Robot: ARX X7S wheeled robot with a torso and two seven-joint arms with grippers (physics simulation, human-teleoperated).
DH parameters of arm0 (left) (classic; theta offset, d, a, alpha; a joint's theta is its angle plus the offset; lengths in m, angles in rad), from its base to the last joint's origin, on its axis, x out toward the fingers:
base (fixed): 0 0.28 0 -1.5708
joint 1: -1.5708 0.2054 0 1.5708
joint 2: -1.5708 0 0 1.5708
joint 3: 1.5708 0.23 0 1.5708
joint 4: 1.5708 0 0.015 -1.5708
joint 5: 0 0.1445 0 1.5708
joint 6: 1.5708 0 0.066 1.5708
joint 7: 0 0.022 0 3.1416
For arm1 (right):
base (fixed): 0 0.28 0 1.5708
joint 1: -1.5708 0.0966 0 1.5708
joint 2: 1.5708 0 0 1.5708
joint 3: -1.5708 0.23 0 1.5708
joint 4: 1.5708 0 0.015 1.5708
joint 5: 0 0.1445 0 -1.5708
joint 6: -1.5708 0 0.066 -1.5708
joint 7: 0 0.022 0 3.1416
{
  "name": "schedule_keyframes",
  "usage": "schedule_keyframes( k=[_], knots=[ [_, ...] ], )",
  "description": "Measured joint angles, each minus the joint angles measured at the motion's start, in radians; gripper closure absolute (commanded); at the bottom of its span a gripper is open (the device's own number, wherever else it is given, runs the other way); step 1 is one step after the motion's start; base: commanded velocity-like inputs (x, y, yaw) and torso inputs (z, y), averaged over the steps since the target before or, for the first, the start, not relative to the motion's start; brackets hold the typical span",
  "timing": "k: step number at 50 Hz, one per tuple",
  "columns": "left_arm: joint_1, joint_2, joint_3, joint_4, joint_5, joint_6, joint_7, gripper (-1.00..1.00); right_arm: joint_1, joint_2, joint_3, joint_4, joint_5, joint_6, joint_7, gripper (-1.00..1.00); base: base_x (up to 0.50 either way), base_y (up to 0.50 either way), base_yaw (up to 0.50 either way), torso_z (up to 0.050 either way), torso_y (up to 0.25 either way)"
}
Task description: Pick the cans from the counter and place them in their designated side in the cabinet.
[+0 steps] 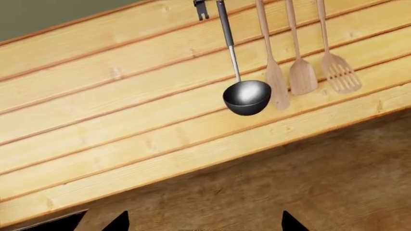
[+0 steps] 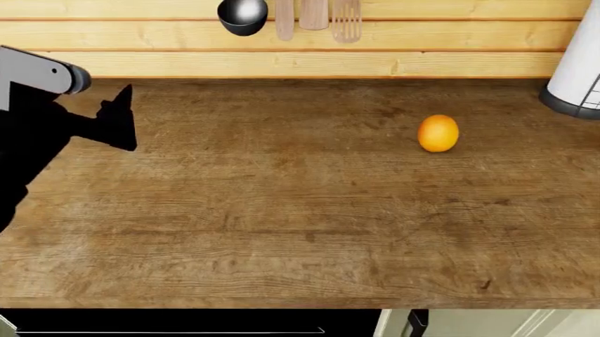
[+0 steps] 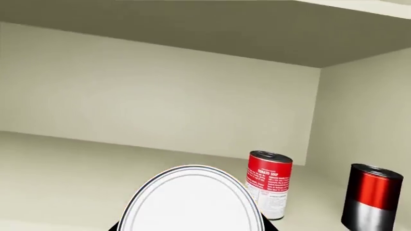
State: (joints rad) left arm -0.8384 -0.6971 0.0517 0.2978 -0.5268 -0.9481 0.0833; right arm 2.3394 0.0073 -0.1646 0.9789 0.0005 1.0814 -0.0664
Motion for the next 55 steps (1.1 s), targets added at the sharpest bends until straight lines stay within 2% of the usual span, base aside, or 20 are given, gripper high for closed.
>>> schedule_keyframes(
  k=[15,28,55],
  knots=[
    [-0.112,-0.019,0.031,-0.011,-0.052,-0.118,0.041,-1.0,0.006,-0.006,0.011,-0.051,-0.08,0.057,-0.021,1.0,0.0,0.0,0.0,0.0,0.001],
    [-0.222,-0.021,0.044,-0.024,-0.091,-0.21,0.054,-1.0,0.009,-0.007,0.007,-0.068,-0.097,0.066,-0.028,1.0,0.28,0.0,0.0,0.0,0.001],
    [-0.241,-0.022,0.045,-0.032,-0.107,-0.225,0.055,-1.0,0.008,-0.007,-0.013,-0.095,-0.095,0.077,-0.041,1.0,0.34,0.0,0.0,0.0,0.002]
  ],
)
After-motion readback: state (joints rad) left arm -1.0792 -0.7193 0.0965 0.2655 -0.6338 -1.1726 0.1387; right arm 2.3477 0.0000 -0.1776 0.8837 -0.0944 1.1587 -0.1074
